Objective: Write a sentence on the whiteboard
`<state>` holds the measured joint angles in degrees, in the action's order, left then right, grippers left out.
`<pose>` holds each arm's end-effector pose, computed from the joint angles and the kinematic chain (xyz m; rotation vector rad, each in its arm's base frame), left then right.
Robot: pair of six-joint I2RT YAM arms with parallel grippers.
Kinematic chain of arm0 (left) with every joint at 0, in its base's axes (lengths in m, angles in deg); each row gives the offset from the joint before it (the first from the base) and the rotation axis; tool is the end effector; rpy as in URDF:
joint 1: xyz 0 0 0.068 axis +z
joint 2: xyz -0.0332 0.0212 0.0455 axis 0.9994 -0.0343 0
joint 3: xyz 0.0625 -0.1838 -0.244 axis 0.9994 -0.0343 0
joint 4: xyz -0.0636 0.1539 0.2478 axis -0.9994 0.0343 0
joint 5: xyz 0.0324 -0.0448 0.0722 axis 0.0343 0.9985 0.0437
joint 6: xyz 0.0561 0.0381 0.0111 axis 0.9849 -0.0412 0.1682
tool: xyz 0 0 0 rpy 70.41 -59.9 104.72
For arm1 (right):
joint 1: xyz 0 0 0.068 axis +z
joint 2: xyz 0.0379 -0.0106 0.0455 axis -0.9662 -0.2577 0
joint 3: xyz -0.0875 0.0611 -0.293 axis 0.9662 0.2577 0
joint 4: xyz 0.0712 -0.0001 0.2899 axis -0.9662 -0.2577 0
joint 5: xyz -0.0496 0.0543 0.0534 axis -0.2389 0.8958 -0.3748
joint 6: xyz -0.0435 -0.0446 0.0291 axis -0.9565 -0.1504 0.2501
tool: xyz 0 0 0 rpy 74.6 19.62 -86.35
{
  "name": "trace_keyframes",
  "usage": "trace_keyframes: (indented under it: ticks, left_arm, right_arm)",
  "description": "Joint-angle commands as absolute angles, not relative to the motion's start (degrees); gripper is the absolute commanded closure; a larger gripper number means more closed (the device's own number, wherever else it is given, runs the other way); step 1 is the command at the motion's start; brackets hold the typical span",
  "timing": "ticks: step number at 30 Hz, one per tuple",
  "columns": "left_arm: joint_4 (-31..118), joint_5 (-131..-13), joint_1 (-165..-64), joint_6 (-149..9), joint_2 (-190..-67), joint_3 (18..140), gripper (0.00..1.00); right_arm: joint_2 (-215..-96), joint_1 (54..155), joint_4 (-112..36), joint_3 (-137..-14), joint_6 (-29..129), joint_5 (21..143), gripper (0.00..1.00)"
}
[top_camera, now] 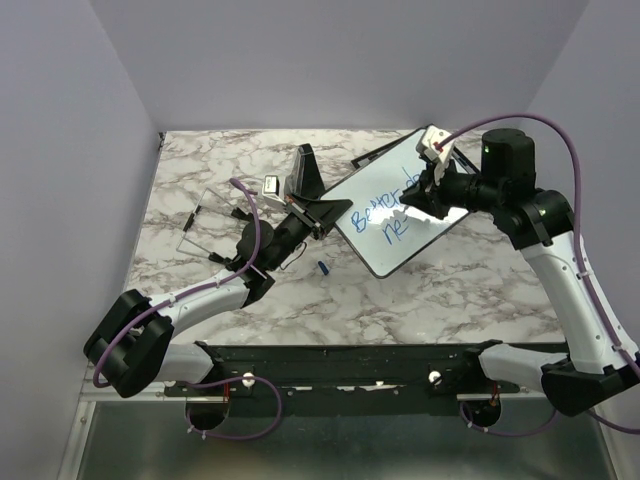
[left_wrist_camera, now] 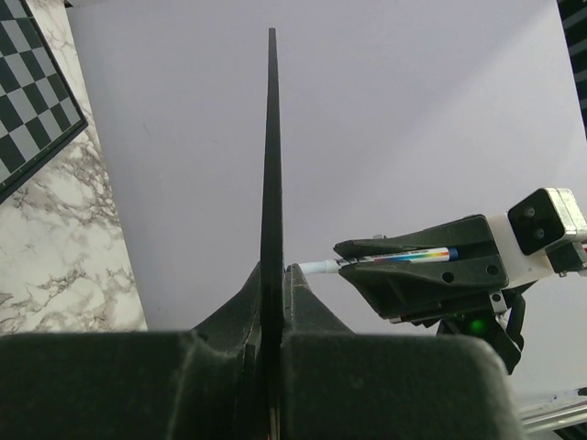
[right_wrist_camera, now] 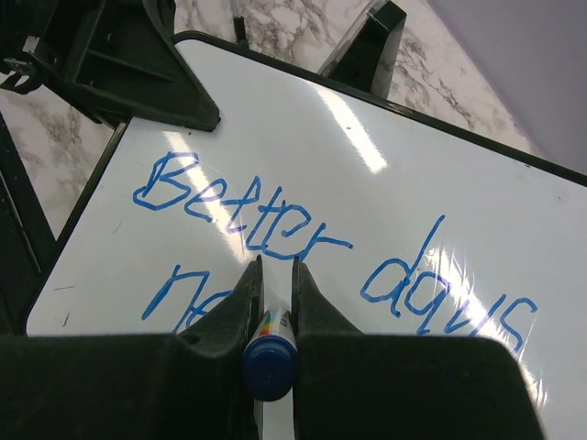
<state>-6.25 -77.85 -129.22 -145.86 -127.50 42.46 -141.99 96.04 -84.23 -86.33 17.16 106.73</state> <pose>0.2414 -0.2143 0.3072 -0.5882 1.5035 -1.8641 0.2326 0.1210 0.4864 -1.1081 1.6829 0.5244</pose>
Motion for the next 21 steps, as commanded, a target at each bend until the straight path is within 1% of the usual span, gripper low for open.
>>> trace_keyframes:
  ticks: [1,5,10,16,21]
  left_arm:
    - [-16.9,-77.3,-129.1,-149.7,-124.7,43.1,1.00]
    - [-17.0,-77.4,-129.0,-149.7,-124.8,43.0,1.00]
    - [-17.1,-77.4,-128.9,-149.9,-125.2,43.1,1.00]
    - [-17.3,-77.4,-128.9,-149.9,-125.2,43.2,1.00]
    - [-17.0,-77.5,-128.9,-149.8,-125.1,43.2,1.00]
  right_arm:
    - [-143.1,95.7,-83.6,-87.9,18.4,108.8,0.99]
    - [-142.8,95.6,-85.5,-87.4,17.6,112.8,0.99]
    - [-141.5,95.7,-88.5,-86.0,15.9,115.0,0.99]
    - [-139.6,95.7,-90.6,-84.2,15.0,113.8,0.99]
    - [-138.3,95.5,-90.8,-83.1,14.9,110.1,1.00]
